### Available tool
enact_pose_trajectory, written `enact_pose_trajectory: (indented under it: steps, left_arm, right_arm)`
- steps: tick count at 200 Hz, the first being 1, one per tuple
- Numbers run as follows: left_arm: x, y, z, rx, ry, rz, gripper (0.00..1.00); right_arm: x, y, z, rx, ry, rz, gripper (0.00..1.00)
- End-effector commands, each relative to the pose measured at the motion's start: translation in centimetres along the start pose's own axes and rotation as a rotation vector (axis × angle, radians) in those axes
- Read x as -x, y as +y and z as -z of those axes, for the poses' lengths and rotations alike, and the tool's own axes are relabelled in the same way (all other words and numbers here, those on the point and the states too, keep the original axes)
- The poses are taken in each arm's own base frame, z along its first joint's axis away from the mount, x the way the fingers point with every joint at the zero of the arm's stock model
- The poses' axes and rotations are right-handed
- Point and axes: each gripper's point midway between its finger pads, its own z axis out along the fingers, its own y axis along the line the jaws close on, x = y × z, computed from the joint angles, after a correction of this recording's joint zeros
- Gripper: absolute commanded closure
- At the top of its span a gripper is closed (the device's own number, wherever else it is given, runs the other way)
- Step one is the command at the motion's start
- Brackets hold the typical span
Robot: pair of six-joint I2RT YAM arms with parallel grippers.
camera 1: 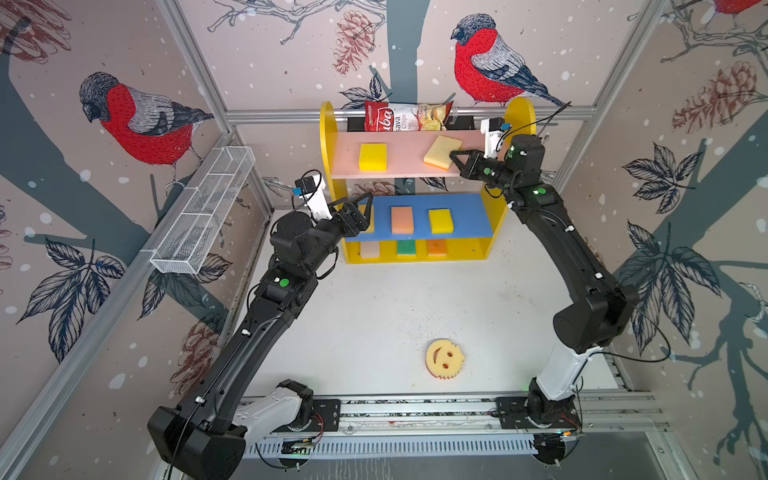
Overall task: Place and organize the cleaning sponges onto the shelf
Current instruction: 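Press the cream-orange sponge flat on the top shelf beside the yellow sponge, then open the right gripper and release the cream-orange sponge on the top shelf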
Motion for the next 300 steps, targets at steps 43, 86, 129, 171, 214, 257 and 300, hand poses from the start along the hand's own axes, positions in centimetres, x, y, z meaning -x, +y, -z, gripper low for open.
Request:
enact_pose_trajectory:
  steps: [43,86,129,171,214,257,300]
  left_arm:
    - [0.8,-0.9,0.3,-0.032,-0.030,-0.007,0.14]
    - [1.0,-0.8,0.6,-0.019,-0.034,-0.022,0.14]
    - [1.0,-0.6,0.7,-0.010,-0.038,-0.028,0.13]
    - [0.8,-0.5,0.7,-0.006,-0.033,-0.025,0.13]
    - [0.9,-0.4,0.8,0.000,-0.037,-0.029,0.13]
    - [0.8,-0.3,0.9,0.002,-0.037,-0.028,0.13]
    - [0.8,-0.3,0.8,0.002,-0.036,-0.023,0.13]
  right_arm:
    - [-3.8,-3.5,-0.9,-0.157,0.166,-0.112,0.69]
    - [-4.2,-3.3,-2.1,-0.306,0.186,0.025,0.54]
    - [-5.7,-2.4,-3.5,-0.395,0.221,0.169,0.60]
    - [-7.7,0.4,-5.2,-0.254,0.279,0.234,0.89]
    - [-8.1,3.7,-5.5,-0.069,0.294,0.258,0.90]
    - [-7.8,5.0,-4.9,-0.010,0.284,0.273,0.90]
    - [-7.8,5.6,-4.4,0.019,0.277,0.284,0.90]
